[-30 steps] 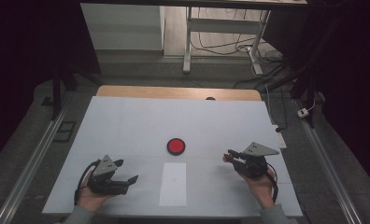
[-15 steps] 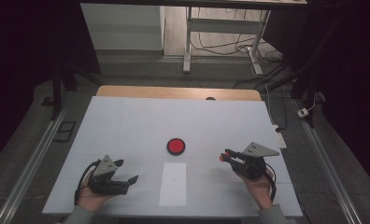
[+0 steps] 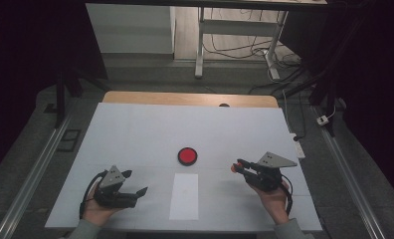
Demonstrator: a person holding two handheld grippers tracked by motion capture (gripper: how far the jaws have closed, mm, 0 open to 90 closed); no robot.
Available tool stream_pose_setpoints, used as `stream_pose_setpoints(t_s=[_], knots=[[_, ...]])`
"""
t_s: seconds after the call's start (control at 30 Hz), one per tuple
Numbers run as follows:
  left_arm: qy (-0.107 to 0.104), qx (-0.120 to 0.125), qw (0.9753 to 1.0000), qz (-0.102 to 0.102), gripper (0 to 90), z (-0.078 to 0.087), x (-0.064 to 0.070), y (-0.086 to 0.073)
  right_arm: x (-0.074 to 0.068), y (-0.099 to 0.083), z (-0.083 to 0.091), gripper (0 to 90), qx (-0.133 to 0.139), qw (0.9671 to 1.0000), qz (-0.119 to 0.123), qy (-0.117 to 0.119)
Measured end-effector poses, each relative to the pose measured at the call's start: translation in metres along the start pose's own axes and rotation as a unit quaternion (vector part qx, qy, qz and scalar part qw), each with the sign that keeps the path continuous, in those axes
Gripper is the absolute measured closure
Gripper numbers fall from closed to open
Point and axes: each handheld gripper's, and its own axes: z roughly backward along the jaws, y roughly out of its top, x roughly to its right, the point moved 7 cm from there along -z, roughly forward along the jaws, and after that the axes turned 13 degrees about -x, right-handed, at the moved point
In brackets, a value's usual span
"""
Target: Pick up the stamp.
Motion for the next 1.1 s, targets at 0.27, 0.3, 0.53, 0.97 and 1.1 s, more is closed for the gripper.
stream_pose_setpoints(t_s=[0.27, 0.3, 0.53, 0.97, 1.1], knots=[[0.0, -0.001, 1.0, 0.0, 18.0, -0.001, 0.0, 0.0, -0.007, 0.004, -0.001, 72.1, 0.004, 0.9999, 0.005, 0.008], [0.0, -0.001, 1.0, 0.0, 18.0, -0.001, 0.0, 0.0, -0.008, 0.005, -0.001, 72.1, 0.005, 0.9999, 0.006, 0.009], [0.0, -0.003, 1.0, -0.001, 18.0, -0.002, 0.001, 0.0, -0.013, 0.007, -0.001, 72.1, 0.01, 0.9998, 0.005, 0.018], [-0.001, -0.003, 1.0, -0.002, 18.0, -0.002, 0.001, 0.0, -0.026, 0.012, -0.006, 72.1, 0.011, 0.9993, 0.015, 0.032], [-0.002, -0.003, 1.0, -0.003, 18.0, -0.002, 0.001, 0.001, -0.03, 0.012, -0.008, 72.1, 0.014, 0.9989, 0.01, 0.044]])
